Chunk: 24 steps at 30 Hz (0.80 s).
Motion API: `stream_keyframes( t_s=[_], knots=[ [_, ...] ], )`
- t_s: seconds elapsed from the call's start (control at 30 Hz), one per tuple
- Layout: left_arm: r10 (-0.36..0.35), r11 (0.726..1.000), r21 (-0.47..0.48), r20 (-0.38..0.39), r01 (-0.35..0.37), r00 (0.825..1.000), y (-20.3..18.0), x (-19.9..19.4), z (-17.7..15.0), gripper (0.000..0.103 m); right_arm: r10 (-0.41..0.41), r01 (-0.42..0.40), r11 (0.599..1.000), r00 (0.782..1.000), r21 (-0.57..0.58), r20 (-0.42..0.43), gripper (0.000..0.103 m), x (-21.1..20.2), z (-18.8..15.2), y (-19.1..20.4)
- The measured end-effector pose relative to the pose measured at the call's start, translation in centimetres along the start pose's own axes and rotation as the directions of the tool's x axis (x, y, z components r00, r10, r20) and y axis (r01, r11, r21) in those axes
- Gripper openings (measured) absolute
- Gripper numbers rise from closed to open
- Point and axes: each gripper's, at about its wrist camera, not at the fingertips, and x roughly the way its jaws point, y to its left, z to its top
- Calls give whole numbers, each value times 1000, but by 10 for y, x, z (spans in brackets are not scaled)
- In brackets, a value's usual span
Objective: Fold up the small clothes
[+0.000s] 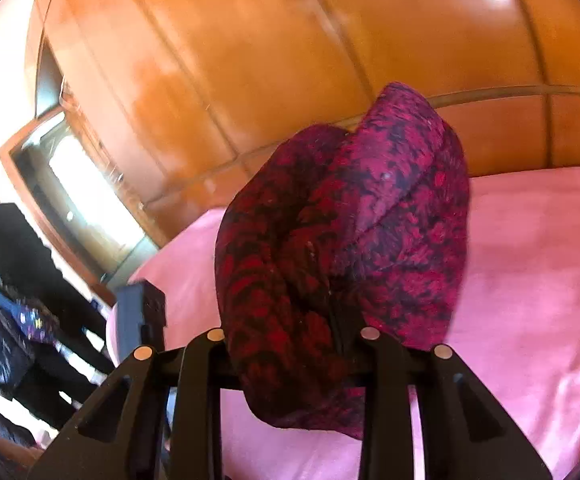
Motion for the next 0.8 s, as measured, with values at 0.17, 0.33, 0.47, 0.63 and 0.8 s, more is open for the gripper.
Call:
stream_keyframes(
  t_s=[0.17,0.33,0.47,0.63,0.8],
  knots=[
    [-39,997,-69,73,44,997,34,-52,9,33,29,-33,997,998,-74,-58,27,43,-7,30],
    [-153,977,-123,172,176,973,57,-99,25,48,12,-39,985,987,-171,-159,27,95,-28,55],
    [-170,980,-81,155,184,973,41,-97,37,51,-31,-13,975,981,-222,-192,27,121,-47,56],
    [-130,991,-4,53,131,990,12,-66,56,60,-67,18,956,986,-294,-156,27,119,-46,66],
    [-123,992,27,-119,127,985,2,-24,65,60,-64,21,953,989,-302,-135,36,113,-45,68]
  ],
)
